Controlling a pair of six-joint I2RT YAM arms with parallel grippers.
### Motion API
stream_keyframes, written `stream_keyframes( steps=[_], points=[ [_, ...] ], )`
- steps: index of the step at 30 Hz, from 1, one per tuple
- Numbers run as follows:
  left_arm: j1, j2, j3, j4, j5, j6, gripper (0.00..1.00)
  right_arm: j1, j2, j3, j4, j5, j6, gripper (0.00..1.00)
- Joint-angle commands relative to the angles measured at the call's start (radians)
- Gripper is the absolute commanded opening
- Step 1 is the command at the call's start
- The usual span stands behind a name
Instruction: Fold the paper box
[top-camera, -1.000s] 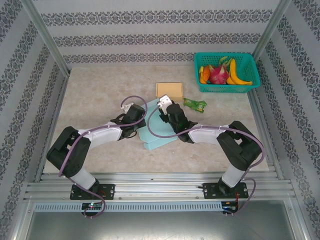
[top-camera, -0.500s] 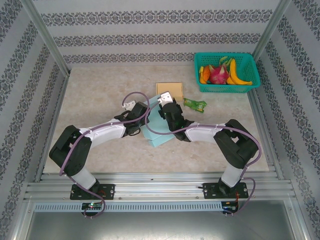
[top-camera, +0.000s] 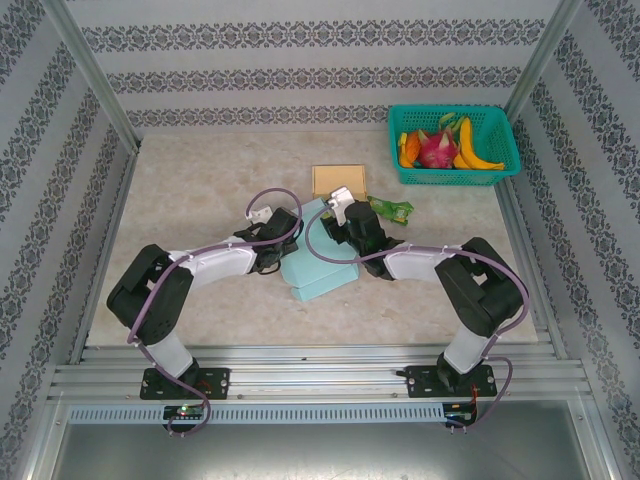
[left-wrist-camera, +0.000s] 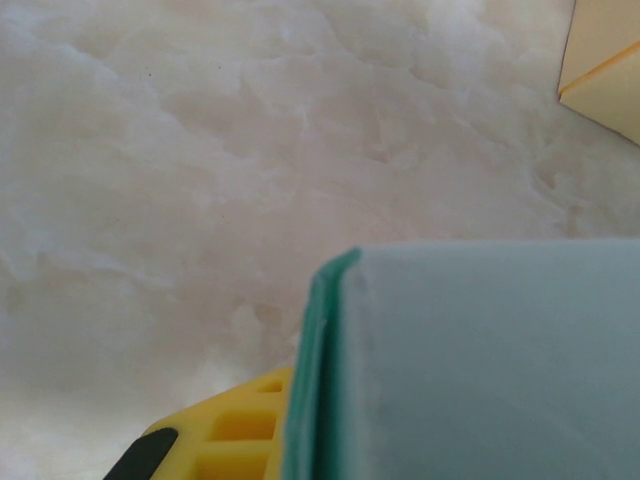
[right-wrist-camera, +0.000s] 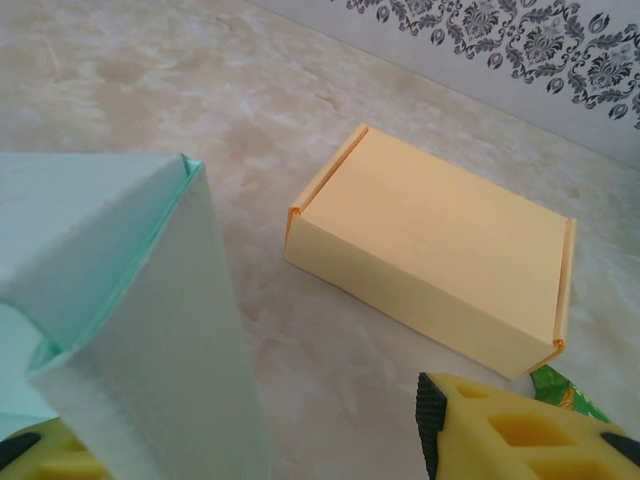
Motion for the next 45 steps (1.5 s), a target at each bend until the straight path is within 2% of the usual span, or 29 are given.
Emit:
stream_keyframes(
  steps=[1, 4, 14, 16, 18, 21, 26, 28, 29, 31, 33, 36, 39, 45],
  points=[
    [0.028, -0.001, 0.007, -0.088, -0.056, -0.056, 0.01, -0.035, 0.045, -0.002, -0.052, 0.106, -0.022, 0.54],
    [0.028, -0.011, 0.011, -0.095, -0.056, -0.053, 0.01, -0.030, 0.070, -0.006, -0.041, 0.110, -0.044, 0.57],
    [0.029, -0.002, 0.011, -0.086, -0.034, -0.049, 0.01, -0.030, 0.091, 0.017, -0.052, 0.139, -0.051, 0.57],
    [0.029, -0.004, 0.010, -0.095, -0.043, -0.054, 0.01, -0.025, 0.094, 0.019, -0.055, 0.226, -0.045, 0.55],
    [0.029, -0.006, 0.016, -0.116, -0.068, -0.060, 0.01, -0.033, 0.085, 0.008, -0.052, 0.252, -0.018, 0.51],
    [0.031, -0.009, 0.022, -0.147, -0.113, -0.065, 0.02, -0.038, 0.070, 0.000, -0.056, 0.342, 0.029, 0.43],
    [0.034, -0.007, 0.023, -0.168, -0.151, -0.066, 0.02, -0.027, 0.055, 0.001, -0.081, 0.542, 0.097, 0.42],
    [0.035, -0.002, 0.023, -0.166, -0.158, -0.066, 0.02, -0.010, 0.056, 0.008, -0.081, 0.569, 0.080, 0.43],
    [0.035, 0.001, 0.027, -0.164, -0.158, -0.064, 0.02, -0.002, 0.052, 0.010, -0.077, 0.541, 0.063, 0.43],
    [0.035, 0.016, 0.038, -0.158, -0.152, -0.054, 0.02, 0.011, 0.027, -0.013, -0.033, 0.397, 0.037, 0.47],
    [0.035, 0.032, 0.057, -0.157, -0.145, -0.034, 0.01, 0.014, -0.032, -0.044, -0.020, 0.204, 0.068, 0.51],
    [0.037, 0.051, 0.082, -0.159, -0.145, -0.002, 0.01, 0.017, -0.125, -0.070, -0.056, 0.061, 0.129, 0.56],
    [0.041, 0.069, 0.108, -0.164, -0.159, 0.033, 0.01, 0.020, -0.208, -0.082, -0.123, -0.034, 0.169, 0.62],
    [0.053, 0.091, 0.144, -0.164, -0.164, 0.108, 0.00, 0.030, -0.379, -0.128, -0.226, -0.097, 0.243, 0.64]
  ],
)
